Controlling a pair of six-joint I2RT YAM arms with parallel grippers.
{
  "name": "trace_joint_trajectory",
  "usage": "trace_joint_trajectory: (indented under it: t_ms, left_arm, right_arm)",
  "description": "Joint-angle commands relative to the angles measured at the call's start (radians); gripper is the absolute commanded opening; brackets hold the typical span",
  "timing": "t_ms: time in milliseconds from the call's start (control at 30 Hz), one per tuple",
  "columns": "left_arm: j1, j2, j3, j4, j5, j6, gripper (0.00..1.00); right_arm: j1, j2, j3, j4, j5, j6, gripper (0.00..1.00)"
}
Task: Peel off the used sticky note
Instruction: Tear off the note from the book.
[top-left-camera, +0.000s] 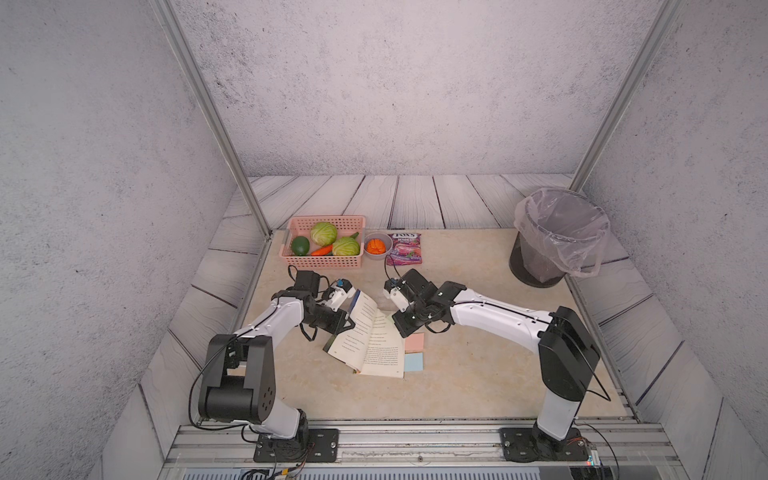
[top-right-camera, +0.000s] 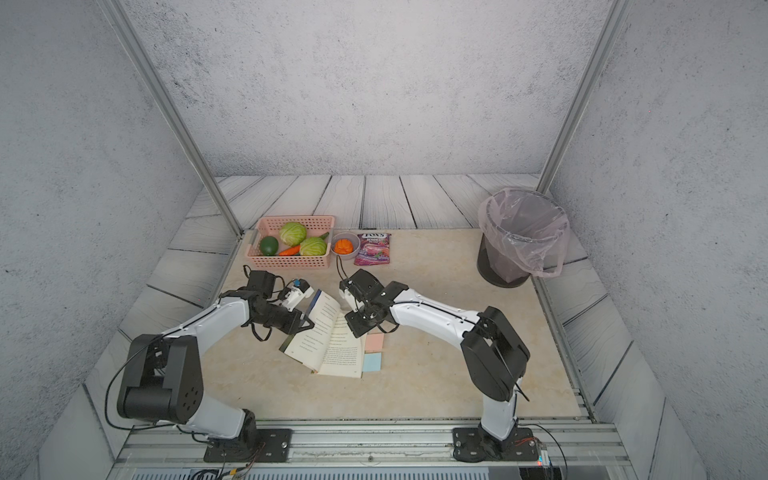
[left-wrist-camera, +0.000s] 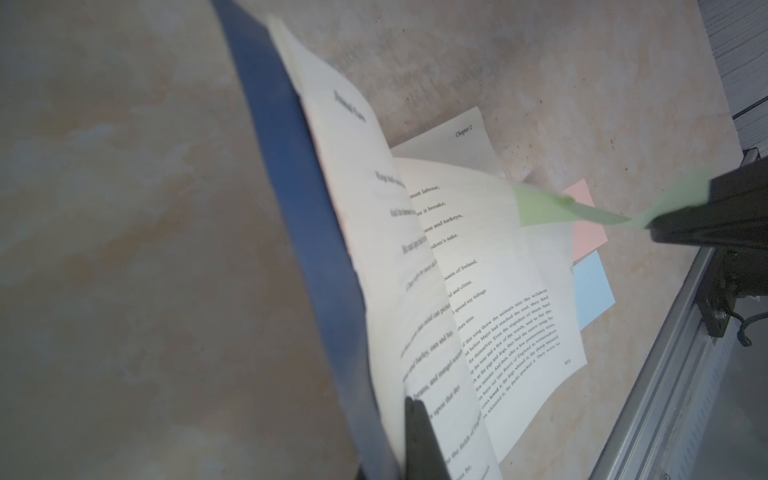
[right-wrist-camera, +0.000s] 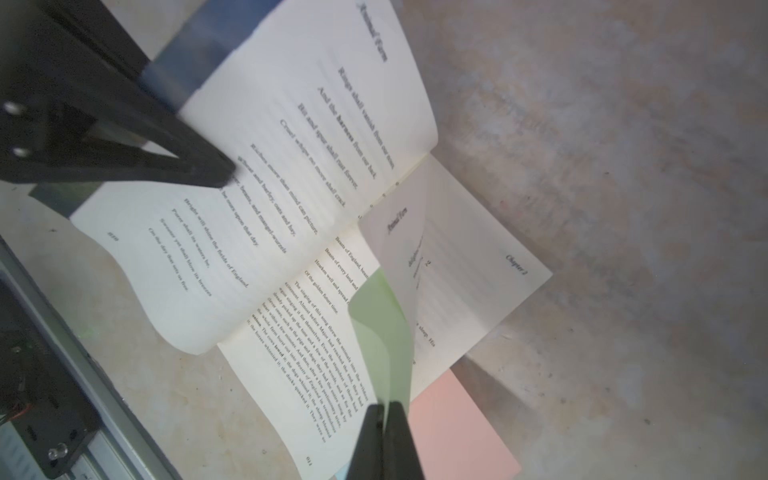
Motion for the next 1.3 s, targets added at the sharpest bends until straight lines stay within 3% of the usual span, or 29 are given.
trace_joint_trajectory:
  t_ms: [0,533,767,900,1100,1267]
  left_arm:
    - [0.014,0.019,-0.020,-0.040,-0.092,0.017,0.00]
    - [0.022,-0.001,-0.031,-0.023,-0.123,0.004,0.00]
    - [0.023,-0.006,-0.031,-0.023,-0.119,0.000,0.00]
    - [0.025,-0.018,-0.033,-0.022,-0.127,-0.003,0.00]
    - [0.028,-0.023,-0.036,-0.006,-0.168,-0.014,0.00]
    - [0.037,-0.025,-0.039,0.005,-0.222,-0.028,0.00]
  right_arm:
    - [-0.024,-0.047,-0.034,-0.054,0.022,0.030,0.00]
    - [-0.291,-0.052,-0.171,0.051,-0.134,0.199,0.00]
    - [-0.332,-0.097,-0.145,0.024,-0.150,0.179,0.00]
    - [-0.365,-0.161,-0.113,-0.020,-0.139,0.170,0.00]
    - [-0.518,-0.261,0.016,-0.131,-0.234,0.171,0.00]
    - [-0.650,-0.323,0.179,-0.208,-0.135,0.221,0.00]
